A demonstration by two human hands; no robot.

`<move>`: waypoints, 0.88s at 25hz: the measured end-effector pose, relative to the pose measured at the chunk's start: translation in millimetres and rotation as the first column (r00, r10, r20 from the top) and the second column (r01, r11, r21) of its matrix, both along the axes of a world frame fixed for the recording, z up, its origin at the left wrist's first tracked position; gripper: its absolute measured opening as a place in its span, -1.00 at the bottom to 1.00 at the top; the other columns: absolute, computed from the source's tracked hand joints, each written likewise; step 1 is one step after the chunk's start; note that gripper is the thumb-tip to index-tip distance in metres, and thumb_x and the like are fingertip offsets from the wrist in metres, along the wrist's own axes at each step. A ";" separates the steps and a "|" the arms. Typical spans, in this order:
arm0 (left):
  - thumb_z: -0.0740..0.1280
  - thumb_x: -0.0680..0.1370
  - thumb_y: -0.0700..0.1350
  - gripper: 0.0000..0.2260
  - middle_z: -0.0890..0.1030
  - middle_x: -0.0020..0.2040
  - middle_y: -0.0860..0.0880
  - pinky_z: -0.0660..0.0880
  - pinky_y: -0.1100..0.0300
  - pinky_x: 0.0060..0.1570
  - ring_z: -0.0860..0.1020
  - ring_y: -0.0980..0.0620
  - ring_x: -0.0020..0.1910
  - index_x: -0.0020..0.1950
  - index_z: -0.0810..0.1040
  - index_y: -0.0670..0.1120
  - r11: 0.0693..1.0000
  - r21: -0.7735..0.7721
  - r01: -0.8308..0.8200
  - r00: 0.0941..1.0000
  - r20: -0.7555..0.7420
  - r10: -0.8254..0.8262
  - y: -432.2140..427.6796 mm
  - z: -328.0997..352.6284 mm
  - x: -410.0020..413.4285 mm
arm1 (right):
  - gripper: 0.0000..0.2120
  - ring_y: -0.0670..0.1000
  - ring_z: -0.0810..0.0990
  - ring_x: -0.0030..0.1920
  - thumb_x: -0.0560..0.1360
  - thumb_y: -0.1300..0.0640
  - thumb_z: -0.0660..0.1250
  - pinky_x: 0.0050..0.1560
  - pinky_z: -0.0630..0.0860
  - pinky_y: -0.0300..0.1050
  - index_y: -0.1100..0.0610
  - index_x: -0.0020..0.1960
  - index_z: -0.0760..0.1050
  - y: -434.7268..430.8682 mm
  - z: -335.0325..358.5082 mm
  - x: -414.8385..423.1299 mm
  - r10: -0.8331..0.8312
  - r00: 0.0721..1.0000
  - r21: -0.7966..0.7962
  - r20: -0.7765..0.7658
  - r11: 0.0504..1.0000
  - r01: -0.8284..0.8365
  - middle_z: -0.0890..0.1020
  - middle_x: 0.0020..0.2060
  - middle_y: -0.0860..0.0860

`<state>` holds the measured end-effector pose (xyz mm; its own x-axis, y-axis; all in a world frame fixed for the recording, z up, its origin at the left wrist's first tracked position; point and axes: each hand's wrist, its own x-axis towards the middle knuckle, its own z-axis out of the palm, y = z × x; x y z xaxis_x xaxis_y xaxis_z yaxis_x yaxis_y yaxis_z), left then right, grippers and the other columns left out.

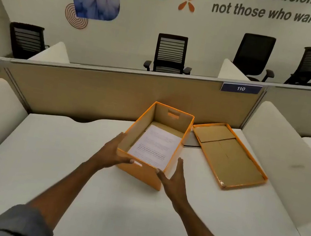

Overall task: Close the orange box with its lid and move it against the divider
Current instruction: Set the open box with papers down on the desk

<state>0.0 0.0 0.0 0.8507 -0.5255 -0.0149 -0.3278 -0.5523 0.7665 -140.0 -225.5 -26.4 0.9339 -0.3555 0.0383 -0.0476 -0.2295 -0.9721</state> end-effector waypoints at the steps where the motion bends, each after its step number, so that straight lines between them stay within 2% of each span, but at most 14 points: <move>1: 0.60 0.26 0.18 -0.20 0.49 0.37 0.06 0.45 -0.02 0.26 0.46 0.10 0.34 0.43 0.37 0.08 1.000 -0.013 -0.029 0.999 -0.026 0.028 -0.4 -5.8 14.9 | -0.36 -0.51 0.37 0.19 0.47 0.07 0.51 0.01 0.34 -0.65 -0.09 0.38 0.20 -1.8 -5.9 10.2 0.017 1.000 0.051 -0.026 0.999 -0.016 0.41 0.23 -0.28; 2: 0.62 0.26 0.16 -0.15 0.44 0.43 0.00 0.42 -0.05 0.32 0.43 0.04 0.39 0.46 0.34 0.03 0.997 0.029 -0.075 0.995 -0.057 0.077 -2.6 -9.0 28.7 | -0.35 -0.45 0.41 0.23 0.45 0.04 0.53 0.03 0.41 -0.57 -0.12 0.37 0.22 -7.1 -17.4 22.5 0.027 0.997 0.060 -0.070 0.998 -0.022 0.46 0.26 -0.25; 3: 0.62 0.26 0.14 -0.05 0.32 0.53 -0.06 0.32 -0.06 0.41 0.31 -0.04 0.49 0.53 0.25 -0.04 0.985 0.110 -0.131 0.986 -0.084 0.141 0.2 -18.0 42.2 | -0.34 -0.36 0.45 0.26 0.43 0.02 0.55 0.01 0.46 -0.52 -0.12 0.37 0.23 -10.4 -25.5 29.7 0.026 0.993 0.079 -0.113 0.997 -0.017 0.49 0.27 -0.24; 5: 0.62 0.28 0.08 0.06 0.11 0.62 -0.11 0.15 -0.09 0.48 0.10 -0.10 0.58 0.60 0.08 -0.11 0.948 0.245 -0.202 0.960 -0.140 0.241 4.1 -34.6 67.3 | -0.30 -0.40 0.44 0.16 0.41 0.06 0.56 -0.06 0.43 -0.55 -0.13 0.34 0.18 -17.2 -37.5 41.4 0.029 0.984 0.140 -0.177 0.990 -0.004 0.40 0.17 -0.42; 6: 0.63 0.28 0.06 0.07 0.11 0.62 -0.11 0.15 -0.11 0.48 0.10 -0.12 0.59 0.60 0.06 -0.11 0.942 0.278 -0.188 0.957 -0.163 0.239 4.7 -42.0 74.8 | -0.25 -0.40 0.41 0.11 0.41 0.09 0.56 -0.07 0.41 -0.57 -0.11 0.39 0.14 -20.4 -41.0 45.3 0.041 0.980 0.157 -0.196 0.988 -0.010 0.30 0.12 -0.49; 8: 0.63 0.24 0.11 0.02 0.30 0.55 -0.08 0.33 -0.15 0.41 0.28 -0.16 0.51 0.56 0.18 -0.05 0.969 0.220 -0.114 0.950 -0.262 0.171 3.8 -52.6 88.8 | -0.12 -0.26 0.30 0.21 0.42 0.13 0.55 0.12 0.33 -0.42 -0.07 0.53 0.06 -29.7 -47.3 53.5 0.085 0.971 0.182 -0.223 0.982 -0.044 0.22 0.09 -0.50; 9: 0.63 0.22 0.14 -0.06 0.44 0.45 -0.03 0.46 -0.13 0.30 0.40 -0.12 0.43 0.50 0.28 0.00 0.986 0.153 -0.073 0.947 -0.298 0.117 2.9 -55.1 92.9 | -0.10 -0.22 0.28 0.26 0.43 0.13 0.55 0.20 0.30 -0.30 -0.12 0.54 0.04 -33.3 -49.9 57.7 0.112 0.963 0.198 -0.246 0.978 -0.063 0.23 0.11 -0.49; 11: 0.63 0.24 0.10 -0.21 0.55 0.30 0.06 0.58 0.00 0.13 0.52 -0.01 0.29 0.40 0.38 0.08 0.998 0.058 -0.018 0.942 -0.333 0.037 -0.8 -56.3 95.5 | -0.15 -0.33 0.35 0.29 0.42 0.13 0.56 0.26 0.29 -0.27 -0.34 0.43 0.11 -41.0 -58.1 65.7 0.180 0.946 0.193 -0.270 0.973 -0.130 0.34 0.18 -0.55; 13: 0.63 0.27 0.07 -0.24 0.56 0.28 0.08 0.59 0.05 0.11 0.55 0.04 0.26 0.40 0.39 0.12 1.000 -0.013 -0.027 0.928 -0.372 0.020 -1.4 -55.9 92.3 | -0.18 -0.41 0.38 0.31 0.40 0.15 0.57 0.33 0.33 -0.24 -0.39 0.39 0.18 -48.0 -62.9 68.5 0.223 0.943 0.178 -0.245 0.967 -0.183 0.45 0.25 -0.52; 16: 0.62 0.28 0.05 -0.27 0.60 0.28 0.08 0.58 -0.03 0.18 0.58 0.07 0.23 0.40 0.43 0.10 0.995 -0.068 -0.077 0.922 -0.384 0.045 4.3 -55.8 83.1 | -0.11 -0.23 0.33 0.46 0.40 0.17 0.57 0.53 0.25 0.02 -0.21 0.54 0.16 -60.7 -54.7 63.7 0.276 0.934 0.177 -0.228 0.955 -0.239 0.44 0.42 -0.31; 20: 0.64 0.25 0.04 -0.27 0.62 0.25 0.09 0.57 -0.05 0.20 0.59 0.08 0.22 0.38 0.48 0.07 0.988 -0.079 -0.135 0.937 -0.333 0.101 9.2 -46.6 50.4 | -0.10 -0.12 0.30 0.52 0.41 0.13 0.58 0.55 0.20 0.18 -0.14 0.57 0.13 -79.2 -29.7 46.3 0.376 0.898 0.165 -0.228 0.924 -0.345 0.41 0.49 -0.19; 22: 0.65 0.22 0.08 -0.25 0.63 0.24 0.10 0.58 -0.01 0.19 0.60 0.07 0.21 0.37 0.48 0.07 0.980 -0.084 -0.179 0.942 -0.303 0.146 10.5 -40.6 21.4 | -0.14 -0.14 0.32 0.50 0.44 0.15 0.55 0.53 0.26 0.13 -0.16 0.56 0.16 -85.5 -20.2 30.8 0.408 0.882 0.146 -0.236 0.912 -0.383 0.41 0.47 -0.24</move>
